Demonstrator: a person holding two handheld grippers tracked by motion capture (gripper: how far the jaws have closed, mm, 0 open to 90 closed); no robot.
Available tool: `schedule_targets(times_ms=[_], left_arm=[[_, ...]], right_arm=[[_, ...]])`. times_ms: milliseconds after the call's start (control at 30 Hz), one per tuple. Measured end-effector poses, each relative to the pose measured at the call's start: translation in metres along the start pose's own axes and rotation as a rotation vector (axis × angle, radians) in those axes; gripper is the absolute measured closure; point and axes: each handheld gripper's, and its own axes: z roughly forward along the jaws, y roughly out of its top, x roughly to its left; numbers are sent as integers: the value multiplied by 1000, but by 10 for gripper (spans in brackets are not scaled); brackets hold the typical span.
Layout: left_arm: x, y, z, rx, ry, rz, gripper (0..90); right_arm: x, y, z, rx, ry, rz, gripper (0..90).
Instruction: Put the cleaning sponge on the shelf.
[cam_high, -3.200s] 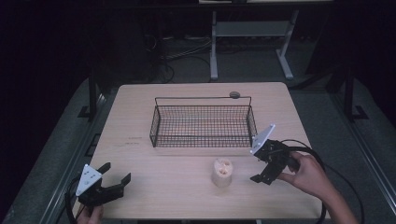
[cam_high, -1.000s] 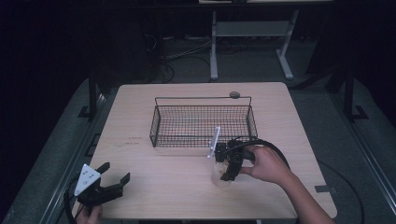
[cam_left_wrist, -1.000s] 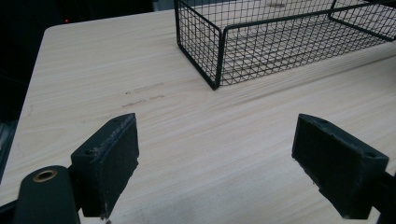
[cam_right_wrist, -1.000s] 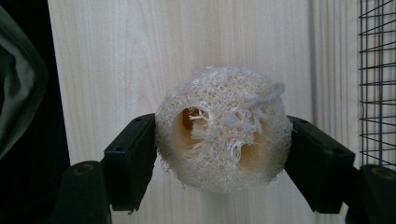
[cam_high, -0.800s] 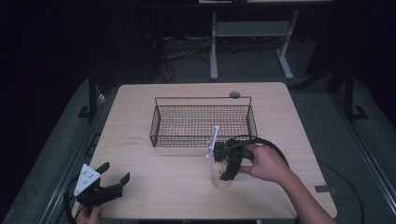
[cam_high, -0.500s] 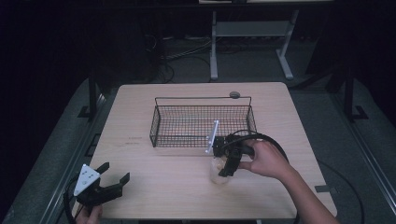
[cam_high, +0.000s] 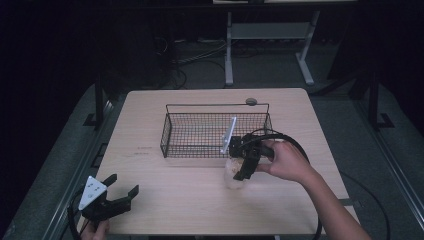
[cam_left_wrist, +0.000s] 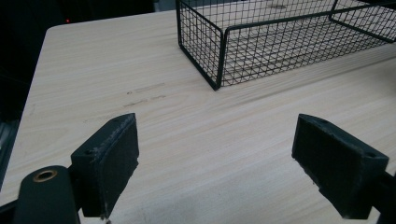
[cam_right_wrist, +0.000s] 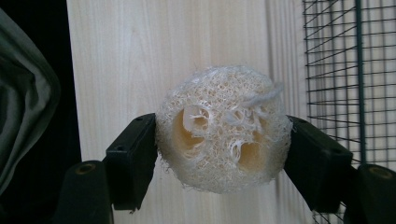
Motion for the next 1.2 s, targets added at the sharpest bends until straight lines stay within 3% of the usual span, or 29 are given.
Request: schedule_targets(times_ms=[733, 1200], left_arm=[[1, 0, -1, -4, 2, -4, 140], [2, 0, 1, 1, 0, 4, 141]], right_arm=[[-23, 11, -33, -10, -14, 27, 291], [-46, 25, -47, 2, -35, 52, 292]])
